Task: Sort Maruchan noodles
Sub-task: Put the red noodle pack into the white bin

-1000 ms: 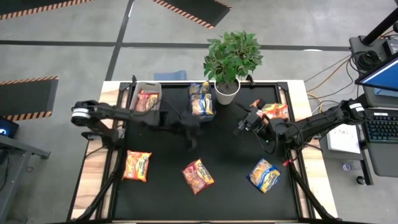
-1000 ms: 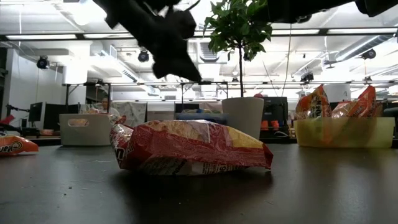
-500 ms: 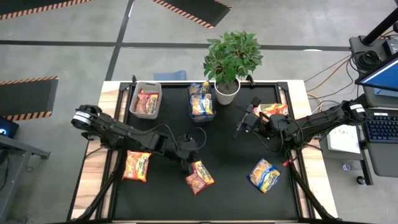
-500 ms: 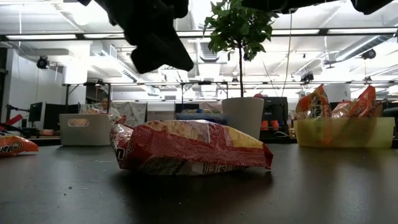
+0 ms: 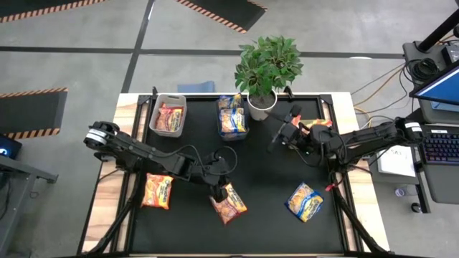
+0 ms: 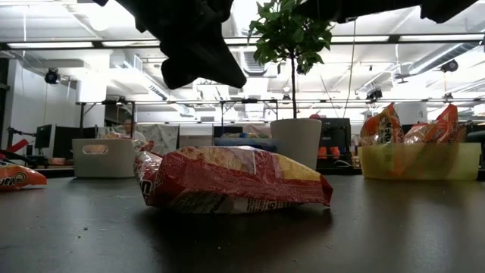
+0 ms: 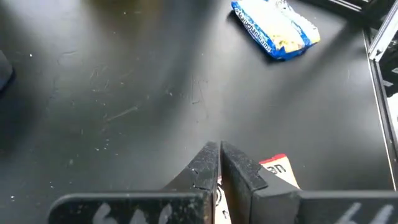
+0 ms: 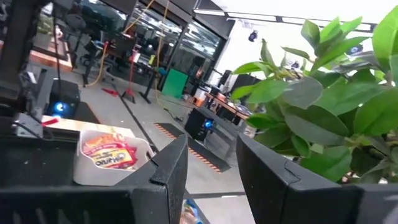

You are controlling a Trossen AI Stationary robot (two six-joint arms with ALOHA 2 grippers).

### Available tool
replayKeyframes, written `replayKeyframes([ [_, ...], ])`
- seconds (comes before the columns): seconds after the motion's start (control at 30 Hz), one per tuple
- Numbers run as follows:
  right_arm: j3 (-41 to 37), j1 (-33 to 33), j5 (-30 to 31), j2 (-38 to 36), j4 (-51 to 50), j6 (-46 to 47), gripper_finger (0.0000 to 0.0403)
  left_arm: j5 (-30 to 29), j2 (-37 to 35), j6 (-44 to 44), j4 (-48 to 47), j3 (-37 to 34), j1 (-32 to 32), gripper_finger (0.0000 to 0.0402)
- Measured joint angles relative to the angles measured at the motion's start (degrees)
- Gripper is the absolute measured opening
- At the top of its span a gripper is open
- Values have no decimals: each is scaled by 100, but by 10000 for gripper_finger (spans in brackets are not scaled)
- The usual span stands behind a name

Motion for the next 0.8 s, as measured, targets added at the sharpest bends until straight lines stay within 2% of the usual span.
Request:
replayKeyframes([
  [0.47,5,-144,-246,0,22,70,127,54,0,-19,-317,0,-15,8],
  [0.63,7,-144,-245,0,17,68,127,89,-7,97,-462,0,-15,40],
  [0.8,9,-144,-244,0,-2,64,127,114,-9,-95,-705,0,-38,104],
])
